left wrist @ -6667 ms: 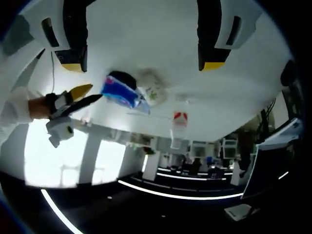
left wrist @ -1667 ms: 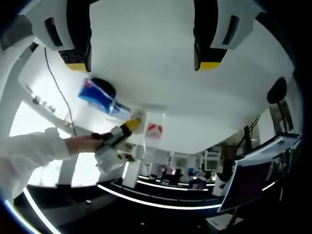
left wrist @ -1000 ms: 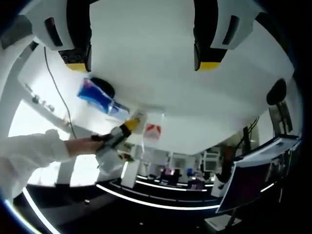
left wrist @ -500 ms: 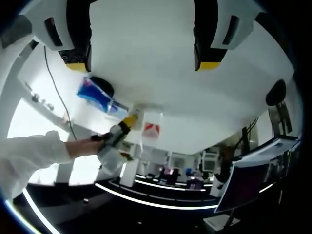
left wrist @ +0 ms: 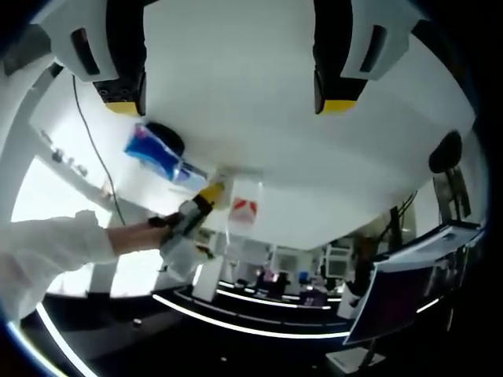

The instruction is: Arrange the tabletop items into an orderly group along one side of the table until the central work area is clear of visible clutter.

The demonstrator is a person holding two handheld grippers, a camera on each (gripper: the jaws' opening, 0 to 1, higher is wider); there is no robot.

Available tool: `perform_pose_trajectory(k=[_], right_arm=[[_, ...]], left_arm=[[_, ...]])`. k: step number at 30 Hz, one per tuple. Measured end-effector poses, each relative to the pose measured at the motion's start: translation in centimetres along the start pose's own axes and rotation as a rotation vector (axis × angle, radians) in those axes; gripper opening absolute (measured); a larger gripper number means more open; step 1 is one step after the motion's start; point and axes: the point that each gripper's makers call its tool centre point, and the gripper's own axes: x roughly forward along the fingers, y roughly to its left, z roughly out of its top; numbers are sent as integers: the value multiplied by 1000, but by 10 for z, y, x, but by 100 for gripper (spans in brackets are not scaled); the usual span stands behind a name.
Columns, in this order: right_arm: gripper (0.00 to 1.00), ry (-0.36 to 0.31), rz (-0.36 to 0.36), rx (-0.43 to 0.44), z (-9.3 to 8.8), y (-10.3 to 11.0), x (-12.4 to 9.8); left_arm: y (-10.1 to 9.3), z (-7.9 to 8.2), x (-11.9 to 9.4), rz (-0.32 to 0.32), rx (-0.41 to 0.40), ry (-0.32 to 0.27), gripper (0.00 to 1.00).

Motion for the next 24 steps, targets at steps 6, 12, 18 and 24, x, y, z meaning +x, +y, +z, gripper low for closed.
perform_pose_trajectory(k=[6, 12, 18, 24], right_arm=[[14, -22, -13, 3, 4, 3, -4], [21, -36, -28, 1, 6, -1, -10], [26, -54, -38, 4, 7, -5, -18], [30, -82, -59, 12, 10, -4, -33]], left_arm=[[-1, 1, 0, -4, -11, -5, 85], [-2, 0, 0, -5, -19, -2, 86], [-4, -3, 1, -8, -27, 11, 86], [-5, -7, 2, -12, -16, 31, 86]])
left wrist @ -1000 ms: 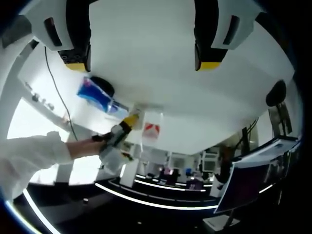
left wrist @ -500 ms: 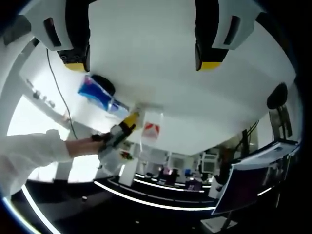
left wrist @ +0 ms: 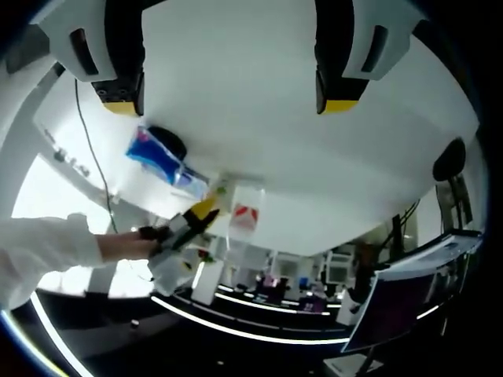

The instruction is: Arrange the tabletop items into an orderly group along one side of the table until the central work area is clear of visible clutter.

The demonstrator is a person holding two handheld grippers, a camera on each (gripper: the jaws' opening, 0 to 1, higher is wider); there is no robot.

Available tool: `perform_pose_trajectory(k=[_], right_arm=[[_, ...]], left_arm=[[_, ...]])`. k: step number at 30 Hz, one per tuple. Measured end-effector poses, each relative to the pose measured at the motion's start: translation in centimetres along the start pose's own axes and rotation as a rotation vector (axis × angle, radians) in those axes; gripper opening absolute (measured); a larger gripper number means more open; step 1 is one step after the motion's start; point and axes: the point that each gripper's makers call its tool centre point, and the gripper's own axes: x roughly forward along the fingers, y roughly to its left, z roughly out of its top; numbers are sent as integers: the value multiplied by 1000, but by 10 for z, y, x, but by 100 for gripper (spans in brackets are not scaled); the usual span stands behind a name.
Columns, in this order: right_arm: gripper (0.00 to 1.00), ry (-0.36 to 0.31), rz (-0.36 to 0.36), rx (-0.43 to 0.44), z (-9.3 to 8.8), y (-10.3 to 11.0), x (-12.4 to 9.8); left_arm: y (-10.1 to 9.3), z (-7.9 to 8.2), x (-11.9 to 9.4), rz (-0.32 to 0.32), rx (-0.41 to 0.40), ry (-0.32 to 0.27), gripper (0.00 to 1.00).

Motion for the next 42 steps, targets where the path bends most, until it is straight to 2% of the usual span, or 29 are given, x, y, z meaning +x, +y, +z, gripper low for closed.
perform_pose_trajectory(k=[5, 10, 17, 29, 31, 34, 42], right_arm=[[35, -17, -18, 2, 0, 13, -15], [38, -28, -38, 19, -6, 8, -26], [43, -40, -67, 51, -14, 13, -42], [53, -49, -124, 83, -30, 29, -75], [54, -53, -138, 97, -36, 26, -80], [55, -59, -159, 129, -45, 32, -88], [56, -37, -183, 199, -75, 40, -98]], left_arm=[[-2, -4, 1, -7, 10, 17, 86], [1, -6, 1, -3, 5, 19, 86], [3, -10, 3, -2, -8, 29, 88], [-5, -7, 4, -25, 18, 4, 91], [-7, -8, 4, -30, 23, 7, 91], [-12, -10, 5, -46, 30, 18, 91], [-25, -11, 4, -76, 40, 34, 91]])
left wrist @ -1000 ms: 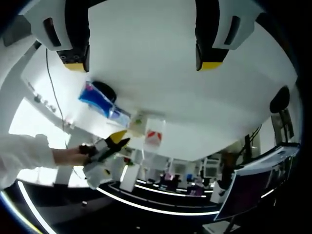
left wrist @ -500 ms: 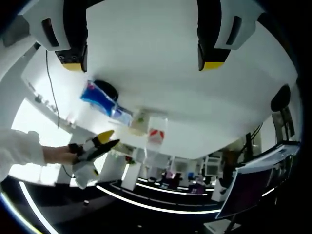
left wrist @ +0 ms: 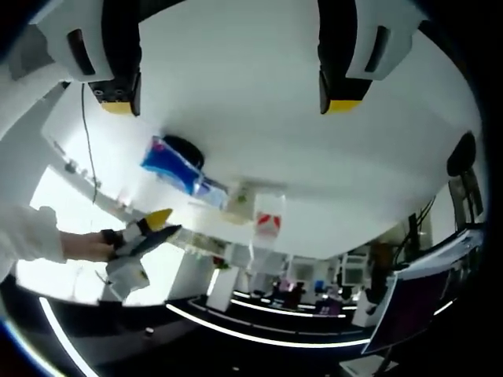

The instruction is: Arrange the tabletop items into an orderly group along one side of the table until the central work area is clear of visible clutter.

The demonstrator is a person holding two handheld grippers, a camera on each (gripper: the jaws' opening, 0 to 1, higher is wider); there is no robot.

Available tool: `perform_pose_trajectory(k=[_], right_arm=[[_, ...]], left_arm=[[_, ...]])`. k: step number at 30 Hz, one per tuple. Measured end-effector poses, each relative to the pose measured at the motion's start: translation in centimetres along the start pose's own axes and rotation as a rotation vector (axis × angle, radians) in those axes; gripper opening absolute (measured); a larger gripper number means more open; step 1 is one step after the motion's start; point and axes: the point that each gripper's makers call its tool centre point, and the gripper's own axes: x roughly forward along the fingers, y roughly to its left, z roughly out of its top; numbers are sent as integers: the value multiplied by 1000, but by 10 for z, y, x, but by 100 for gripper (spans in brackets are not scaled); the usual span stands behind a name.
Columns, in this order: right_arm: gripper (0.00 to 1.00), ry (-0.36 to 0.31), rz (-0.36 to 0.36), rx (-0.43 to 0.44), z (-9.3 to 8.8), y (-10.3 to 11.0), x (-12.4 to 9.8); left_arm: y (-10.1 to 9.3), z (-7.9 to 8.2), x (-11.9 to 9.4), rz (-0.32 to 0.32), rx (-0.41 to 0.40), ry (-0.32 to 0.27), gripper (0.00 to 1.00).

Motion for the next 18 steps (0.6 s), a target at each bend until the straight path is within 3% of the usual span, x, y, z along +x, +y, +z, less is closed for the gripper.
perform_pose_trajectory(k=[13, 18], right_arm=[[58, 39, -29, 68, -41, 16, -25], [58, 43, -54, 110, -58, 15, -35]], left_arm=[[-11, -5, 1, -40, 16, 34, 89], [-10, -6, 0, -44, -12, 36, 87]])
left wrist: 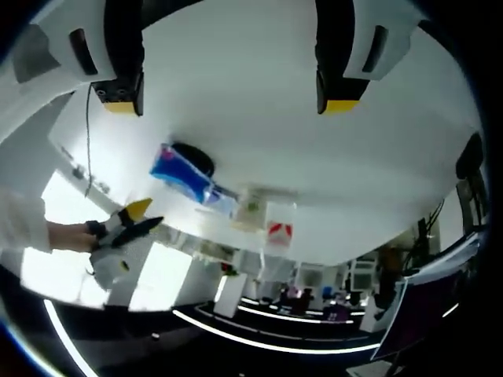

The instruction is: Arrange the tabletop items into an orderly group along one side of the table until the central work area is clear of visible clutter.

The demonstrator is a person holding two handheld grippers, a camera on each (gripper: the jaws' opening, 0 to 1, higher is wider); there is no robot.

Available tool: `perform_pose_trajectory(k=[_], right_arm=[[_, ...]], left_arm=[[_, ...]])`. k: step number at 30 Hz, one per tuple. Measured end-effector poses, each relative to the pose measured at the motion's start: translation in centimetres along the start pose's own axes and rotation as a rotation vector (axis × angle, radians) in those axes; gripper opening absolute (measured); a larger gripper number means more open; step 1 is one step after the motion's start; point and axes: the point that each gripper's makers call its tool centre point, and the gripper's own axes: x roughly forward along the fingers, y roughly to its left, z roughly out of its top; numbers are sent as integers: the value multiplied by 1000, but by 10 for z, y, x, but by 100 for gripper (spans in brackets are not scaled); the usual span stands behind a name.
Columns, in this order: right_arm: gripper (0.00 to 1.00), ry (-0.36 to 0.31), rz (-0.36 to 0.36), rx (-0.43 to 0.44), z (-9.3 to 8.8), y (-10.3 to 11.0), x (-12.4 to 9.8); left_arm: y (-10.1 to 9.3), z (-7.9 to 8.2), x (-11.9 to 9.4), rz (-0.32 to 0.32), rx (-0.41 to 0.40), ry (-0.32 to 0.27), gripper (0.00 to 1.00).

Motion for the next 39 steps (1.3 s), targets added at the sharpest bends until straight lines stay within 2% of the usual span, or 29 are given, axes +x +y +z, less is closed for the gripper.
perform_pose_trajectory(k=[4, 10, 20, 24, 29, 31, 39], right_arm=[[58, -3, -14, 30, -11, 0, -6], [59, 0, -33, 82, -30, 1, -10], [60, 6, -61, 175, -56, 5, -7], [61, 20, -60, 164, -57, 8, -7], [61, 3, -72, 208, -51, 14, -6], [61, -4, -78, 205, -48, 16, -7], [60, -12, -69, 221, -50, 17, -10]], left_arm=[[-1, 0, 0, -6, 6, 0, 87], [-11, -6, 4, -43, 45, 32, 87], [-17, -9, 5, -68, 47, 44, 87], [-26, -10, 6, -93, 89, 52, 87], [-34, -8, 6, -124, 108, 46, 87], [-38, -3, 5, -140, 104, 23, 87], [-33, 2, 4, -122, 78, -3, 87]])
